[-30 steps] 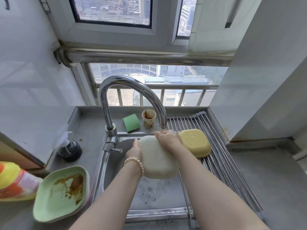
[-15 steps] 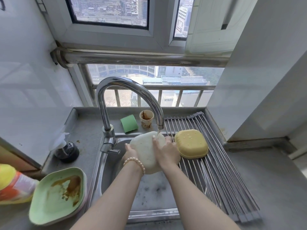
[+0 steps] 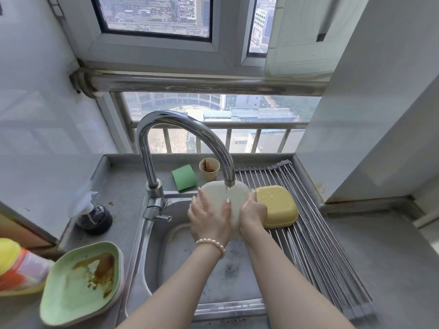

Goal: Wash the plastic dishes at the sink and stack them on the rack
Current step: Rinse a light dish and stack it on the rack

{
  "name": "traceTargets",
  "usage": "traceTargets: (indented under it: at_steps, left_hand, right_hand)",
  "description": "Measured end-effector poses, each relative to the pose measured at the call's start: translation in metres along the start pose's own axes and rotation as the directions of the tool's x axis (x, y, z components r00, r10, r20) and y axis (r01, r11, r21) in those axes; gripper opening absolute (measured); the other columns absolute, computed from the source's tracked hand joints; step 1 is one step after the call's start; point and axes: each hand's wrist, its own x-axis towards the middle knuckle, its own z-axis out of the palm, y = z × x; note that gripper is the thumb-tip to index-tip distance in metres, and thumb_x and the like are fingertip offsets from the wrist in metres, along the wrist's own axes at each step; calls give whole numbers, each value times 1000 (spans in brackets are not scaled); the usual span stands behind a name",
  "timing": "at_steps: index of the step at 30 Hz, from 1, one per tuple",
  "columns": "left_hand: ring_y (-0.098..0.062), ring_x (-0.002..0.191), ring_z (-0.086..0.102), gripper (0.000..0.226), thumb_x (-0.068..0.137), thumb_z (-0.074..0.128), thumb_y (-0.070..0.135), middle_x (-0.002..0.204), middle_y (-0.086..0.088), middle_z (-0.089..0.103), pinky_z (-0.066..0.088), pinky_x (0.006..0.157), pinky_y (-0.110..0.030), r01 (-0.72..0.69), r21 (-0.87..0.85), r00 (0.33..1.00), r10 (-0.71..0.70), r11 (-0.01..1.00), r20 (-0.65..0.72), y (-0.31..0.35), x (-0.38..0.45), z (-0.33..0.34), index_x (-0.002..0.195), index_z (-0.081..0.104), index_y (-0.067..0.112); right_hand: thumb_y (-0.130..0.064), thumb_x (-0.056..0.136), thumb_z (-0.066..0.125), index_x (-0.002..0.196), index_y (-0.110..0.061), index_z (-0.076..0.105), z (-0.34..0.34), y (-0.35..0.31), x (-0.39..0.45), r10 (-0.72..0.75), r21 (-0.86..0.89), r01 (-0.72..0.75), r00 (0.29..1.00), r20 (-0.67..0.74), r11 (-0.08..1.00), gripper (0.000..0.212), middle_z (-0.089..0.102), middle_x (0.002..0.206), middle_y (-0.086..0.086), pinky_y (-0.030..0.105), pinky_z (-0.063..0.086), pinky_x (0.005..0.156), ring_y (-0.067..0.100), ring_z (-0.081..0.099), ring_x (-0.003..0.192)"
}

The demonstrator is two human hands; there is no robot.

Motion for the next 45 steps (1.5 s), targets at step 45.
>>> traceTargets:
  at_steps: [45]
  left_hand:
    - [-26,72,63,11,83,58,17,86,-7,68,52,62,-33,503,-861,679,-582,-77,449,-29,48,-13,76,63,9]
  right_hand:
    - [-46,95,45,150,-14,20,17,15,-39,-321,-360,369,928,187,857,68,22,153,18,37,32,106,34,32,136]
